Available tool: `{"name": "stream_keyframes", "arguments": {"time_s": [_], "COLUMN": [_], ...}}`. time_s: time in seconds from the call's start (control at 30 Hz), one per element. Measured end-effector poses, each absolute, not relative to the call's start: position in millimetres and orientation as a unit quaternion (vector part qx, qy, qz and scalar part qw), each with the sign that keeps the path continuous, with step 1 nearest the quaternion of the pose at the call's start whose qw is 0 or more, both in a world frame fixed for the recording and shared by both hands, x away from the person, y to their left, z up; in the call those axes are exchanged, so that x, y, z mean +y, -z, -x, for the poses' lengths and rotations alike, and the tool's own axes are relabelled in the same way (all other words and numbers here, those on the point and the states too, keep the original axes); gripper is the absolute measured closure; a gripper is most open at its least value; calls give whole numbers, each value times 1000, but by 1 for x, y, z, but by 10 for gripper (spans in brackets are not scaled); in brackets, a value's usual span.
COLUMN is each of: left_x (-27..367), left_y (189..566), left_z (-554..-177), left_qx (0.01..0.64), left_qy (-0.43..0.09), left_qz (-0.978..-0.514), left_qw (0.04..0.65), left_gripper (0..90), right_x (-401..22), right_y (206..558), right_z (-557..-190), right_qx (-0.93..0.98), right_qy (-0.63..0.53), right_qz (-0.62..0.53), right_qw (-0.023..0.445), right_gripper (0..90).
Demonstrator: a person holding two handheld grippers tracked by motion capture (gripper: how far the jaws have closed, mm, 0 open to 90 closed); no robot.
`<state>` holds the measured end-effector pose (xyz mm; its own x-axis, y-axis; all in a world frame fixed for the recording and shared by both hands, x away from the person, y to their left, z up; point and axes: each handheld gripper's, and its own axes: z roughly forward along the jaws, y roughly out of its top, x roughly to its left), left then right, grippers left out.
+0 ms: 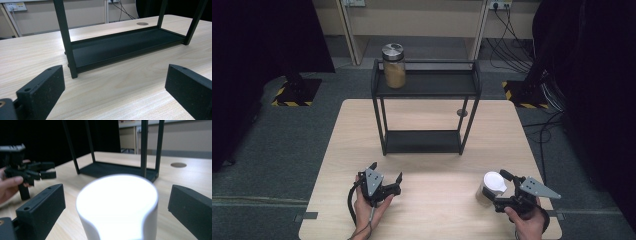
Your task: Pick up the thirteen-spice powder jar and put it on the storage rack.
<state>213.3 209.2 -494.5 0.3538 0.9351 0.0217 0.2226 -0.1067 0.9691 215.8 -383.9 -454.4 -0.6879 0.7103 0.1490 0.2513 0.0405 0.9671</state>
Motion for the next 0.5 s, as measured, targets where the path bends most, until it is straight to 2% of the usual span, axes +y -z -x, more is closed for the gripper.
{"name": "stream_keyframes", "arguments": {"time_s": [0.5], "left_x": [210], "left_y": [494], "left_z": [-213], "left_qx": [443], "left_qy": [-357], "left_qz": [-654], "left_qw": [500], "left_gripper": [20], "right_x": [-386], "right_y": [458], "right_z": [-235], "right_qx": [752], "right_qy": [-550], "right_qz": [-327], "right_qw": [159], "right_gripper": [43]}}
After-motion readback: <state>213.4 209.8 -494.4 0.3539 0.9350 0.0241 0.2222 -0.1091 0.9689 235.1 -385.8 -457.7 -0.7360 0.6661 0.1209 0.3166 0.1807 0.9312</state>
